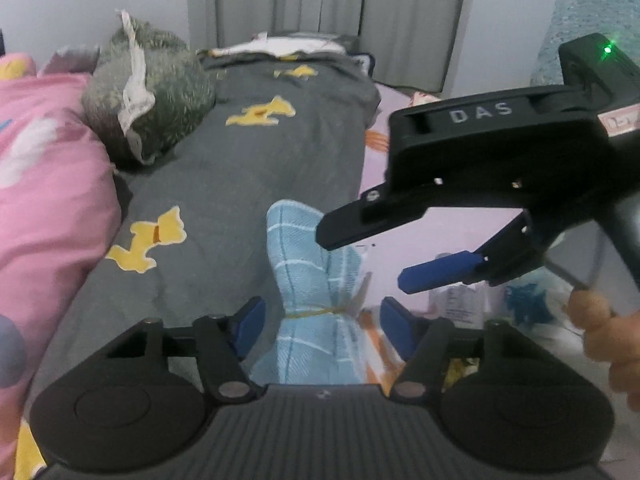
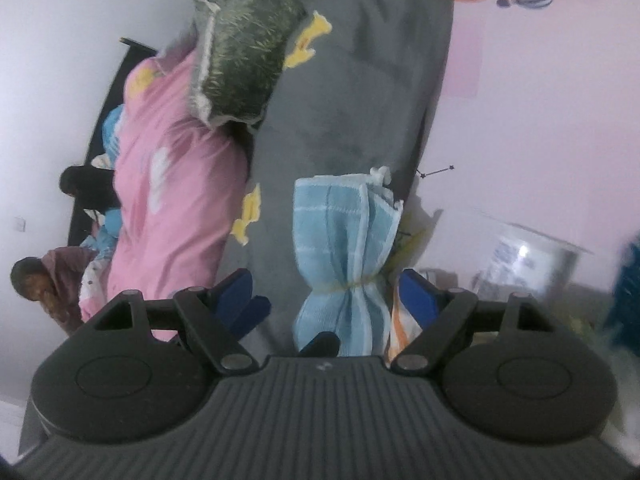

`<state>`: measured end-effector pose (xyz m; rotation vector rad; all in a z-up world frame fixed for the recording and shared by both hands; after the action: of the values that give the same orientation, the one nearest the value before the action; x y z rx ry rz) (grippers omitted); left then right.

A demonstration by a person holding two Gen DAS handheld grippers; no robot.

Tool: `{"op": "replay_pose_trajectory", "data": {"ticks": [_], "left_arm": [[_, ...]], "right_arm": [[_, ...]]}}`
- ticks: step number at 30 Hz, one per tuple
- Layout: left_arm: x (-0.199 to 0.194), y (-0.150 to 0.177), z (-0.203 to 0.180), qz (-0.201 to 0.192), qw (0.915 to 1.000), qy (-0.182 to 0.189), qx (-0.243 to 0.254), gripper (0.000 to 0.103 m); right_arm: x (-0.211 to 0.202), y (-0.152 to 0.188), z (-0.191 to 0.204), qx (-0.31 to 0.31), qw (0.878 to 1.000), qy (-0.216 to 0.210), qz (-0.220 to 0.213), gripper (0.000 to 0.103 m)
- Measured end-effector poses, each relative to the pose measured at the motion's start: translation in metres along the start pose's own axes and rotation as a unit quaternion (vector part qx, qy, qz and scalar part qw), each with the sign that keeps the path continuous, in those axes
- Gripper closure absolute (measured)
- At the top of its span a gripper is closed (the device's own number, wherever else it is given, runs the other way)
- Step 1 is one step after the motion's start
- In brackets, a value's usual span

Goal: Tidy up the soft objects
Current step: 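Reach both grippers to the blue checked cloth bundle and close on it, then carry the blue cloth bundle into the cardboard box and open both grippers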

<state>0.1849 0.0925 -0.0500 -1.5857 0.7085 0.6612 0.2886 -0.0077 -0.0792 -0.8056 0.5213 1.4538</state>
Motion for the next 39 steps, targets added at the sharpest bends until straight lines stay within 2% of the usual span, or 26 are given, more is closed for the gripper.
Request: {"op": "replay_pose_trajectory", "data": {"ticks": [6, 8, 11, 13, 15, 17, 21, 31, 39], "left_arm": [[0.027, -0.002, 0.010, 0.028, 0.9995, 0.000, -0.014, 0.053], [0.034, -0.001, 0.012, 0.036, 0.9992, -0.002, -0.019, 0.054], [0.040, -0.002, 0.015, 0.043, 0.9988, 0.003, -0.025, 0.056], [0.041, -0.003, 0.016, 0.044, 0.9987, 0.005, -0.027, 0.062], [0.042, -0.004, 0.016, 0.045, 0.9985, 0.010, -0.029, 0.067], [0.040, -0.005, 0.015, 0.045, 0.9985, 0.012, -0.031, 0.068], [0.032, -0.010, 0.012, 0.035, 0.9989, 0.014, -0.027, 0.069], [-0.017, -0.029, -0.011, -0.012, 0.9997, 0.021, -0.009, 0.069], [-0.049, -0.038, -0.065, -0.044, 0.9972, 0.051, 0.033, 0.069]], "right_arm": [[0.036, -0.014, -0.012, 0.012, 1.000, 0.014, 0.017, 0.022], [0.047, -0.017, -0.012, 0.010, 1.000, 0.014, 0.022, 0.027], [0.057, -0.019, -0.009, 0.008, 0.999, 0.010, 0.029, 0.027], [0.063, -0.019, -0.009, 0.008, 0.999, 0.011, 0.032, 0.031], [0.068, -0.019, -0.007, 0.010, 0.999, 0.008, 0.036, 0.040], [0.069, -0.018, -0.007, 0.013, 0.999, 0.005, 0.034, 0.046], [0.059, -0.016, -0.002, 0.010, 1.000, -0.001, 0.025, 0.055], [0.009, -0.009, 0.020, -0.007, 0.999, -0.036, -0.017, 0.057], [-0.058, 0.007, 0.009, -0.004, 0.996, -0.055, -0.069, 0.058]]}}
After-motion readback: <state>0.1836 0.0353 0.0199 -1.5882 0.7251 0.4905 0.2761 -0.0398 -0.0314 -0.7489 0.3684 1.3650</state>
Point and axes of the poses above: each gripper's, at about its wrist camera, not at the fingertips, and x roughly the way its jaws point, z to its left, y to its underside, the point moved 4 cm from there along x, roughly the way its jaws point, and after that the axes turned 5 degrees about y, right-handed, at the moved point
